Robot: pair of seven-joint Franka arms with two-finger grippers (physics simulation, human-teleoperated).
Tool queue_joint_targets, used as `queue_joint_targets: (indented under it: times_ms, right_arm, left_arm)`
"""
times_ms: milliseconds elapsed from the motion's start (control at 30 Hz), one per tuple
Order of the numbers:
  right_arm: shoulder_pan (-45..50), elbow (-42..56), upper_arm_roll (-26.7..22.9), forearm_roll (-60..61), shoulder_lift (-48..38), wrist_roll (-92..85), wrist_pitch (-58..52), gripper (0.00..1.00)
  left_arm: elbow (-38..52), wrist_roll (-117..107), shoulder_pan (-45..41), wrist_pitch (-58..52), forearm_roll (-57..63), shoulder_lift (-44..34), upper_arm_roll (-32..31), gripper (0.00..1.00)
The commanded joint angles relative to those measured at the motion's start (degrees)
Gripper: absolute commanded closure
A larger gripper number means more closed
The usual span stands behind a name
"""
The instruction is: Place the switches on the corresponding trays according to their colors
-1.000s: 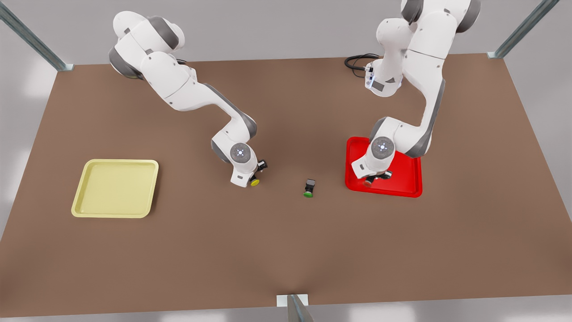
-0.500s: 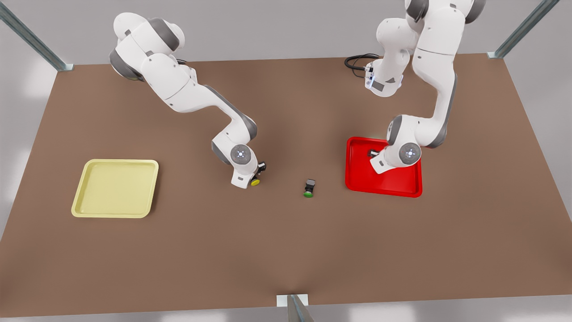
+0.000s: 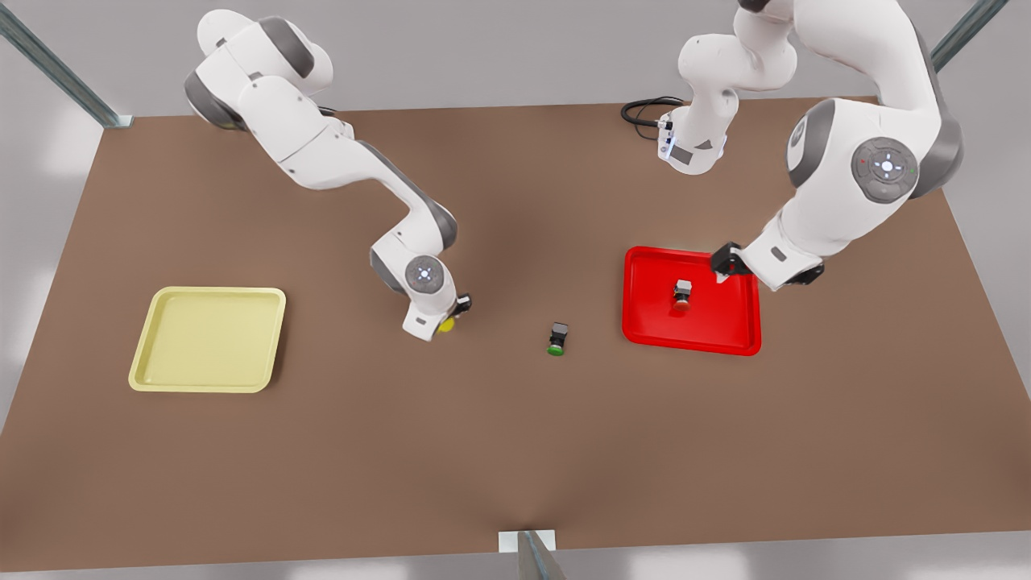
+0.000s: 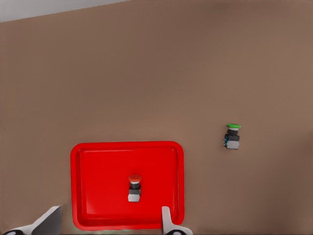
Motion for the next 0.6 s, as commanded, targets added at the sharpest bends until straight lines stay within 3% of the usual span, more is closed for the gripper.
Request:
queue_joint_targets:
  times_ms: [0, 567]
  right_arm:
    - [0.0, -0.01, 0.0, 0.0, -0.16, 0.14, -0.07, 0.0]
    - [0.88, 0.17, -1.67, -6.51, 3.61, -8.82, 0.89, 0.0]
  left_arm:
    - [0.15, 0.0, -0.27, -0.15, 0.98, -0.07, -0.02, 0.0]
    - [-1.6, 0.18, -0.27, 1.52, 1.16, -3.06, 0.33, 0.0]
